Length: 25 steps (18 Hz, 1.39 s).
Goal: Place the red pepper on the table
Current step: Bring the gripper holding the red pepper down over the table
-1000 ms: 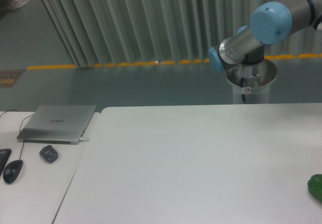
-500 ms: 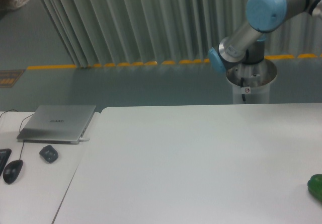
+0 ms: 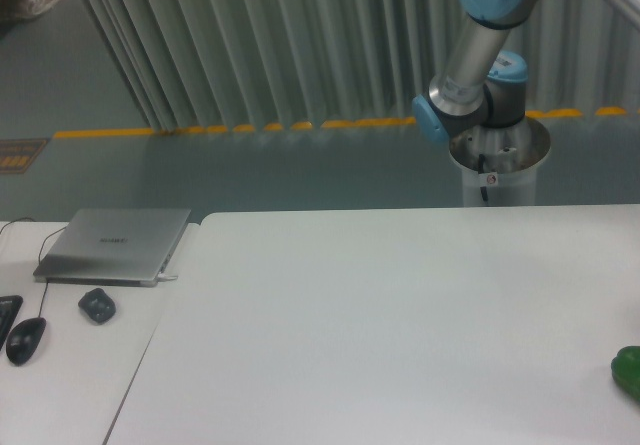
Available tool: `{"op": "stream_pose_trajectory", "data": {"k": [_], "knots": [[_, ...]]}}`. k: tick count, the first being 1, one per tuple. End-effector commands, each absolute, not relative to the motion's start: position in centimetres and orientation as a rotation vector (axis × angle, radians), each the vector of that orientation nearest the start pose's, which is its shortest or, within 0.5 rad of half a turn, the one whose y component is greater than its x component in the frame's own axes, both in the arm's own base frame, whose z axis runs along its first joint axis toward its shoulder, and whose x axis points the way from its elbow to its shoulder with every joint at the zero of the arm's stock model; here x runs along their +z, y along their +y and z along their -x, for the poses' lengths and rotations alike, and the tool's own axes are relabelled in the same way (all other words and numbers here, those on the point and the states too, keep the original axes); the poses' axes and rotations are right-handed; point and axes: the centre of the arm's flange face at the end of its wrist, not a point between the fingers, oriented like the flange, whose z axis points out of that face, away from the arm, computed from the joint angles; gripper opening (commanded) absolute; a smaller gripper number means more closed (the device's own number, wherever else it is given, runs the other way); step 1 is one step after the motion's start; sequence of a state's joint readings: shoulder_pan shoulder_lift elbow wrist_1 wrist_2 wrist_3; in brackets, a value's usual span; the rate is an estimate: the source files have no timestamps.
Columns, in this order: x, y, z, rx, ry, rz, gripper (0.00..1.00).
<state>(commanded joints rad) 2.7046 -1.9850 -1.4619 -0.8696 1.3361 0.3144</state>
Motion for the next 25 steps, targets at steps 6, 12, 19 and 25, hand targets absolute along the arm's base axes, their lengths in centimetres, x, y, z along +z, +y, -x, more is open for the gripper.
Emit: {"op": "stream_pose_trajectory", "data": {"k": [6,12,19,25], "knots": [[40.1,45.9,49.4,0.085,-0.891,2.561,0.56],[40.5,45.2,48.2,0.097,-0.817,2.588,0.56],[41.4,44.0,46.4,0.1,-0.534,2.731,0.56],[40.1,45.4,43.8,0.129,-0.274,2.923,0.56]]}}
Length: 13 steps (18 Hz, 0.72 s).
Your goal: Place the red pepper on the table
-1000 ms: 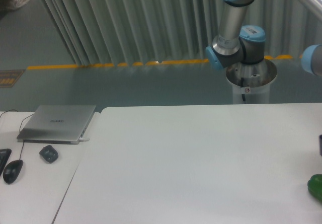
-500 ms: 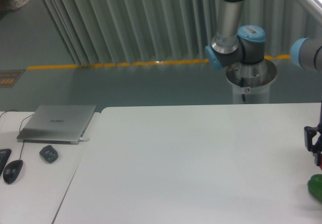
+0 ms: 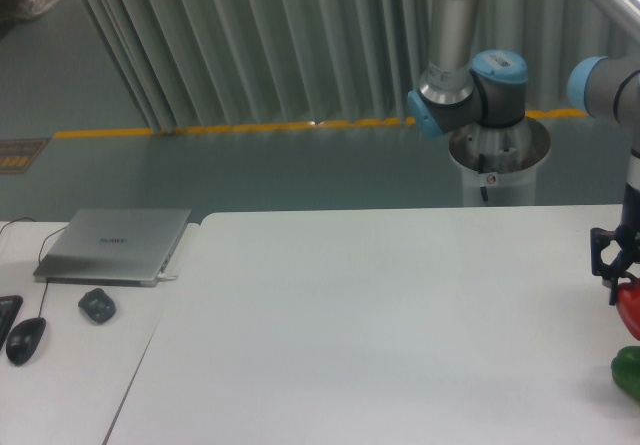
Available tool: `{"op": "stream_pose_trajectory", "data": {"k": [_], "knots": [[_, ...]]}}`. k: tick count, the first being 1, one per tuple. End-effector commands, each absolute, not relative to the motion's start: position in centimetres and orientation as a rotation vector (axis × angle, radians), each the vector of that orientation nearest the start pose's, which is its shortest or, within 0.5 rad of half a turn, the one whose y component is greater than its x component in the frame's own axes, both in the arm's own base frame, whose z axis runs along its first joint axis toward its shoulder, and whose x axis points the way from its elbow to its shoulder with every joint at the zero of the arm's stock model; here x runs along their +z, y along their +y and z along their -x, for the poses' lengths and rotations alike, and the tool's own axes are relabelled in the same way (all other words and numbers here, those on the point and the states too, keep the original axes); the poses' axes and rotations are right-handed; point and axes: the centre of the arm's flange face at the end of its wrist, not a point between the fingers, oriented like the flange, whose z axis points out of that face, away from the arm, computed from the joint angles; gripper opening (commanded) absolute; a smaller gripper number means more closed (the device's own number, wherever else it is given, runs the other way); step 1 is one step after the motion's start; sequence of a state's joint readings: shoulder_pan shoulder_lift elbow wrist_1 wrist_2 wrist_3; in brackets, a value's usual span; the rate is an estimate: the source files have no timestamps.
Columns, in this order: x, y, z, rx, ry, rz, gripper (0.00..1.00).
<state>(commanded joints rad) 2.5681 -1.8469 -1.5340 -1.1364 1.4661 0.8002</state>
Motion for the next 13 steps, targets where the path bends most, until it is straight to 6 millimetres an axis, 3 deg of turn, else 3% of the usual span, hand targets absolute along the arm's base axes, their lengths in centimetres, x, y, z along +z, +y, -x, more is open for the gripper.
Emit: {"op": "stream_pose_trajectory", "data": {"k": [2,3,8,13], "knots": [[39.0,46.7,42.0,0.186,-0.153,3.043,0.56],[38.8,48.1,40.5,0.201,-0.102,3.058,0.56],[35.6,52.2,36.6,0.172,0.048,3.114,0.56],[33.0,54.0,34.5,0.097,0.125,3.164,0.56]]}}
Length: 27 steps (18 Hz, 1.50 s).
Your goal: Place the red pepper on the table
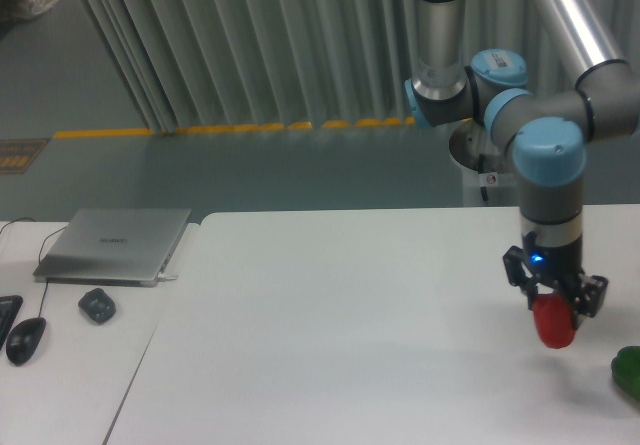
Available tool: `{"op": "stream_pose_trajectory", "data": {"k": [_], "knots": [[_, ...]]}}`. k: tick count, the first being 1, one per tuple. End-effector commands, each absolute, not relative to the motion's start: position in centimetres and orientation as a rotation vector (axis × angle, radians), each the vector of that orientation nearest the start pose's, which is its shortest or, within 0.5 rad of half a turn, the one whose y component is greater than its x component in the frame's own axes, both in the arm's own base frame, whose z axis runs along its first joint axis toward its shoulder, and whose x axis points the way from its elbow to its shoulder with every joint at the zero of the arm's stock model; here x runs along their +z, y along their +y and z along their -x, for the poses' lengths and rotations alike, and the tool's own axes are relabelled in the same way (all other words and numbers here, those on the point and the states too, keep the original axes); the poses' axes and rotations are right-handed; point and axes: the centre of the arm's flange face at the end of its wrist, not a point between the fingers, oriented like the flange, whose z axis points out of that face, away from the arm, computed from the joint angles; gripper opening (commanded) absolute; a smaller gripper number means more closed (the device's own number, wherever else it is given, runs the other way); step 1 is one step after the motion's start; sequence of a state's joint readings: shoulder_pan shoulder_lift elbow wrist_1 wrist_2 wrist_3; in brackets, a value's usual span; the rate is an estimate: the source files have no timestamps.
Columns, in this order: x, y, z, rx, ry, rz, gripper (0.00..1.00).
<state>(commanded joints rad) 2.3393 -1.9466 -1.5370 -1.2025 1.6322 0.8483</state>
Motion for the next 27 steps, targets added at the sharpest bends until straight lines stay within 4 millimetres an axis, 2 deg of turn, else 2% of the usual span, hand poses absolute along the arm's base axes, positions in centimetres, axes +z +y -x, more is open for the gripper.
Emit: {"op": "stream_pose_trajectory", "data": {"k": [6,10,12,14,16,17,18,19,25,27], "knots": [[30.5,55.7,32.3,0.015,0.188,3.172,0.56],[28.5,56.4,31.9,-0.01,0.195,3.192,0.56],[28.5,56.6,31.9,0.002,0.199,3.184,0.58],[27.9,56.8,31.9,0.006,0.2,3.193,0.63],[28.0,56.8,31.9,0.011,0.2,3.192,0.91],[27.9,56.6,31.9,0.008,0.2,3.196,0.93],[27.6,56.5,31.7,0.012,0.199,3.205,1.0],[27.4,56.3,31.7,0.019,0.192,3.214,1.0],[29.6,56.1,31.5,0.056,0.201,3.189,1.0],[31.2,56.0,31.5,0.083,0.204,3.17,1.0]]}}
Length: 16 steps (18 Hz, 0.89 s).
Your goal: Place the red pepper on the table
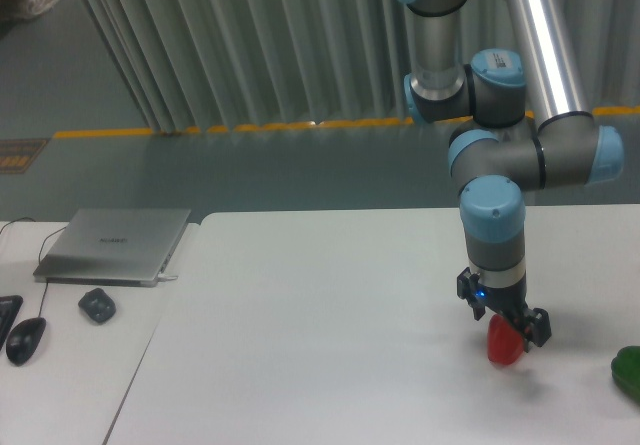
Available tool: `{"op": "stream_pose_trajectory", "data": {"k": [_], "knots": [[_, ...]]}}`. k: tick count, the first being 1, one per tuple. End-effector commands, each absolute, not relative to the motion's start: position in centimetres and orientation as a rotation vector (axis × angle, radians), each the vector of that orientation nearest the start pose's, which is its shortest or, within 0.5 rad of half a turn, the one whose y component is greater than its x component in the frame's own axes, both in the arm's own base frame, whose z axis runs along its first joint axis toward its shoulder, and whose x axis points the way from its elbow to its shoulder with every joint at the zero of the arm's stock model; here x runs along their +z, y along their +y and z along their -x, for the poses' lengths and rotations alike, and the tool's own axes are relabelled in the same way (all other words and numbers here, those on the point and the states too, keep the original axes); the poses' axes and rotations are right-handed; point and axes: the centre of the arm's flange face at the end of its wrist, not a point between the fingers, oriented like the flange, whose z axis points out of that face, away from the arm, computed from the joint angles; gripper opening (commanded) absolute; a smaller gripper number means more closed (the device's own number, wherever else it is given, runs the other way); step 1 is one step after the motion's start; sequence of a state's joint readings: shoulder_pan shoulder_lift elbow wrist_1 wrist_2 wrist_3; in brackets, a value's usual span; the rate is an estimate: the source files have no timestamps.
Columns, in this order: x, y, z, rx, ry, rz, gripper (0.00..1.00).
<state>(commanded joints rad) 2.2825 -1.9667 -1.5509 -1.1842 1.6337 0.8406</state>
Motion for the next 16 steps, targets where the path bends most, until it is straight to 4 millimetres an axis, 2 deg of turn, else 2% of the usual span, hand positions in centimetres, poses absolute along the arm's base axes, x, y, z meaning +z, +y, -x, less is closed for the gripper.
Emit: {"op": "stream_pose_trajectory", "data": {"k": [1,4,5,8,13,16], "knots": [[32.8,55.8,31.5,0.11,0.202,3.152,1.0],[34.8,54.9,31.6,0.118,0.252,3.149,1.0],[35.0,54.3,31.6,0.085,0.333,3.168,1.0],[37.2,53.2,31.8,0.021,0.611,3.165,1.0],[38.6,51.7,32.4,-0.017,0.905,3.101,1.0],[38.6,51.6,32.4,-0.017,0.922,3.098,1.0]]}}
